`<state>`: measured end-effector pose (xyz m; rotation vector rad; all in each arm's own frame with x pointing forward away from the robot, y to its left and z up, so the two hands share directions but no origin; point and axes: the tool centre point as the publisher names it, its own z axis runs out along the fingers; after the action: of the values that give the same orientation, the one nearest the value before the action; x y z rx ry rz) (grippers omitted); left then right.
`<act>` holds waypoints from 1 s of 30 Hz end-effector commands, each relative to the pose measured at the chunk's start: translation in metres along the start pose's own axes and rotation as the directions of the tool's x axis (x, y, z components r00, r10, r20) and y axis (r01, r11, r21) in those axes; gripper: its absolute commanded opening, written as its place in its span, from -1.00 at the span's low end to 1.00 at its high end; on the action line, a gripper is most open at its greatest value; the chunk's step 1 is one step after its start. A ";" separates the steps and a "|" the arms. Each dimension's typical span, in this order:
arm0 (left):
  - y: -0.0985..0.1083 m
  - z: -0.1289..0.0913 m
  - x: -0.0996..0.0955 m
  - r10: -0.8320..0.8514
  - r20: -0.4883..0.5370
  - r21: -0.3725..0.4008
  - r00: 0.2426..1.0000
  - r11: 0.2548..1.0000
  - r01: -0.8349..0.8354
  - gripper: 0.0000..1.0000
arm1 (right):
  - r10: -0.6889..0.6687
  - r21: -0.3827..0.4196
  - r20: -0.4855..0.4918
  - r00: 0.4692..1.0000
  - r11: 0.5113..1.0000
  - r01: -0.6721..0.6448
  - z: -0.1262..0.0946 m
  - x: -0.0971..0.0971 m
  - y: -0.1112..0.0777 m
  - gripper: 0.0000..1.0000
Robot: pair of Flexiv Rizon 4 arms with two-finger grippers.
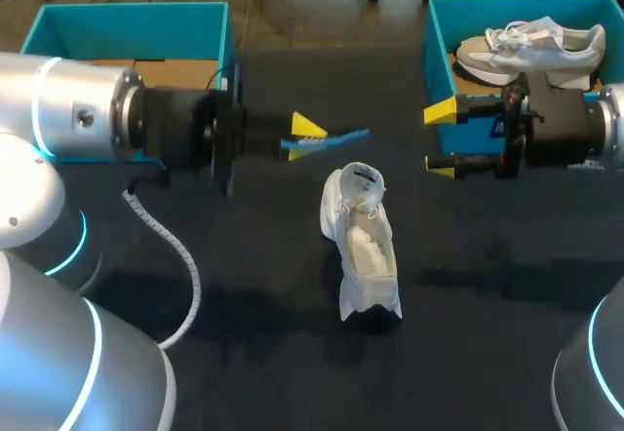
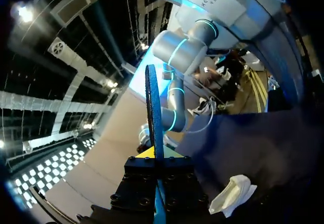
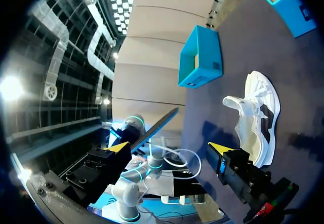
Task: Take the shoe out of the shoebox, open the shoe tongue, remove and reinsert the insole, then place the shoe into the shoebox
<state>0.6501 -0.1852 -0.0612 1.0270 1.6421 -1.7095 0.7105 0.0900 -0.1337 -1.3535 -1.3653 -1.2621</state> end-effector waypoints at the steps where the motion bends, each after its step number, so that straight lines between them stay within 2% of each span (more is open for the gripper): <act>1: 0.007 -0.003 0.018 0.613 -0.011 -0.061 0.790 0.788 -0.612 -1.00 | 0.000 -0.002 0.001 1.000 1.000 0.000 0.002 0.000 0.000 1.00; 2: 0.011 -0.002 0.022 0.637 -0.024 -0.076 0.770 0.767 -0.637 -1.00 | 0.000 -0.002 0.001 1.000 1.000 0.000 0.002 0.000 0.000 1.00; 3: 0.011 -0.001 0.022 0.580 -0.010 -0.095 0.815 0.810 -0.578 -1.00 | 0.000 -0.002 0.001 1.000 1.000 0.000 0.002 0.000 0.000 1.00; 17: 0.011 -0.001 0.022 0.580 -0.010 -0.095 0.815 0.810 -0.578 -1.00 | 0.000 -0.002 0.001 1.000 1.000 0.000 0.002 0.000 0.000 1.00; 21: 0.023 0.004 0.032 0.567 -0.024 -0.114 0.823 0.817 -0.566 -1.00 | 0.000 -0.010 0.006 1.000 1.000 0.000 0.003 0.000 -0.001 1.00; 25: 0.032 0.005 0.041 0.570 -0.042 -0.131 0.821 0.811 -0.570 -1.00 | 0.006 -0.022 0.019 1.000 1.000 -0.006 0.010 0.001 -0.003 1.00; 30: 0.043 0.010 0.050 0.615 -0.096 -0.128 0.782 0.772 -0.623 -1.00 | 0.032 0.013 -0.004 0.999 0.999 -0.032 0.028 -0.001 -0.006 1.00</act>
<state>0.6536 -0.1882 -0.1240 1.3374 1.2423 -1.1138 0.7018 0.1053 -0.1343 -1.3652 -1.3430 -1.2384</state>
